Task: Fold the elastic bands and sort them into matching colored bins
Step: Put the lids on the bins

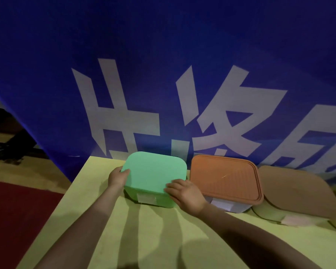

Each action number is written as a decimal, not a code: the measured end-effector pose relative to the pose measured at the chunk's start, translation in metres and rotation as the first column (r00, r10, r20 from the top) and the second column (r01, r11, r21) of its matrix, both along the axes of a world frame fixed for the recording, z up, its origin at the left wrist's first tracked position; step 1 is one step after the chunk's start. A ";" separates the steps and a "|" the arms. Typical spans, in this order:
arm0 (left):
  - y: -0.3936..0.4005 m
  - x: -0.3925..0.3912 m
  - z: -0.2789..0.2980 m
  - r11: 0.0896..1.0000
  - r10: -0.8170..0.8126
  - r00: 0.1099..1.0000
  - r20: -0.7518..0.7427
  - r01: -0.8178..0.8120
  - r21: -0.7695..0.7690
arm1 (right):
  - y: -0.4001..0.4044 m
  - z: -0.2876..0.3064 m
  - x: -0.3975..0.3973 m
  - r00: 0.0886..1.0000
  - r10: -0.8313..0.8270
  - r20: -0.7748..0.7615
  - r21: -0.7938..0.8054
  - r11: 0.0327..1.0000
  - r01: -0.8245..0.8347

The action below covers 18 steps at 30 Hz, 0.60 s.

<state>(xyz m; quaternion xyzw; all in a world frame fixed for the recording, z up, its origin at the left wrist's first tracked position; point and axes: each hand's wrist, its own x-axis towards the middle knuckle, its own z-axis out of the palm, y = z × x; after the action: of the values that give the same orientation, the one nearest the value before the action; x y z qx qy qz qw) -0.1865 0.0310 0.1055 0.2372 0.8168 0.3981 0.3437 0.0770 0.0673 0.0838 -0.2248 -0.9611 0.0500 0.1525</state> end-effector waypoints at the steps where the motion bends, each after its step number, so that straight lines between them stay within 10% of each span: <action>1: -0.002 0.000 0.000 1.000 -0.008 0.999 -0.031 0.008 -0.012 | -0.002 -0.003 0.000 1.000 -0.003 0.016 -0.009 1.000 0.004; 7: -0.002 -0.003 -0.003 0.991 -0.109 0.960 -0.260 0.083 -0.108 | 0.001 0.003 -0.005 0.993 -0.114 -0.018 -0.115 0.987 0.112; 12: 0.010 0.013 -0.002 0.953 -0.287 0.736 -0.613 0.285 -0.103 | 0.026 0.021 -0.024 0.911 -0.374 0.171 -0.239 0.882 0.407; 18: 0.021 0.013 -0.020 0.831 -0.544 0.490 -0.681 0.426 -0.358 | 0.035 0.009 -0.041 0.830 -0.408 0.380 -0.194 0.843 0.502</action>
<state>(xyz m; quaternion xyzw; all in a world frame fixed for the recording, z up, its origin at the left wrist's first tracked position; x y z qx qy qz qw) -0.1739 0.0516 0.0855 0.5767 0.8080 0.0884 0.0824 0.0361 0.1022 0.0928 -0.4740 -0.8727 0.1122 -0.0341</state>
